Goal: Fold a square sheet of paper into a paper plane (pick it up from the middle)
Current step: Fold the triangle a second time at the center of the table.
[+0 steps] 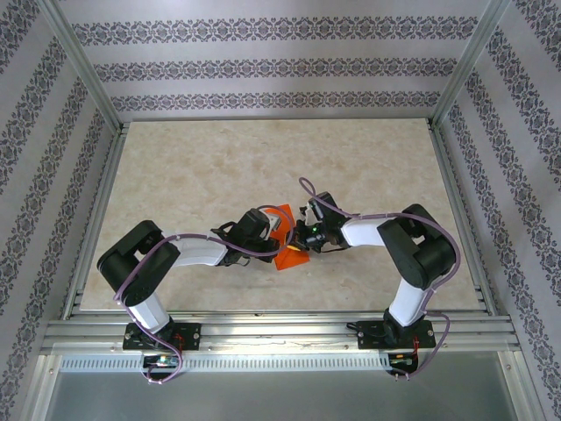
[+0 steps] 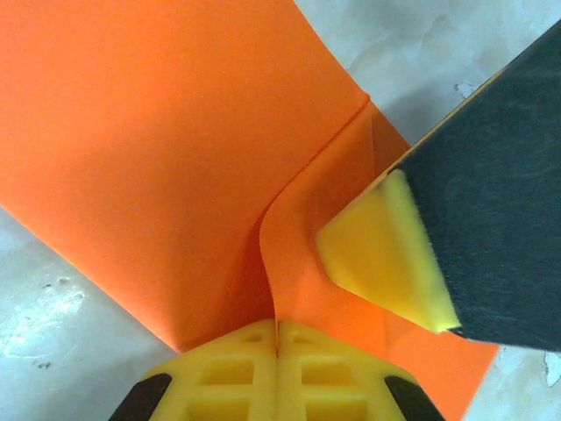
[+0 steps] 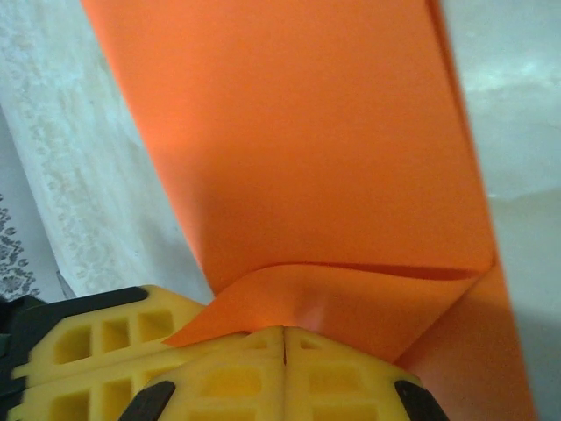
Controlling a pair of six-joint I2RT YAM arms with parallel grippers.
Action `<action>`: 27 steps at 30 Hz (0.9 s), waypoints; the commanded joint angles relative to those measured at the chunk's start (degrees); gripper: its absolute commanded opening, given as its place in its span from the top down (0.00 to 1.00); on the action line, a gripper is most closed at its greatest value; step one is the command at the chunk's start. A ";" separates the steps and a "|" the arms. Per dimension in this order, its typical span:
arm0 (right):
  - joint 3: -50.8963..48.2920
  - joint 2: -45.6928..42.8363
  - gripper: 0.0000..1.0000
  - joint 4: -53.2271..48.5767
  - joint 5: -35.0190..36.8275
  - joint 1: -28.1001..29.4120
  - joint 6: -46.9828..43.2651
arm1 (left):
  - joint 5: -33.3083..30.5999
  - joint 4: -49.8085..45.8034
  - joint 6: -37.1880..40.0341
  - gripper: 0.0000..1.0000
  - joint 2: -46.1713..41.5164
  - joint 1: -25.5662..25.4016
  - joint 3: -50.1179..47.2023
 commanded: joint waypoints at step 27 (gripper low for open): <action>-0.07 1.21 1.00 -4.44 7.05 -3.39 -0.27 | 0.59 -4.28 0.41 1.00 0.01 1.33 -0.65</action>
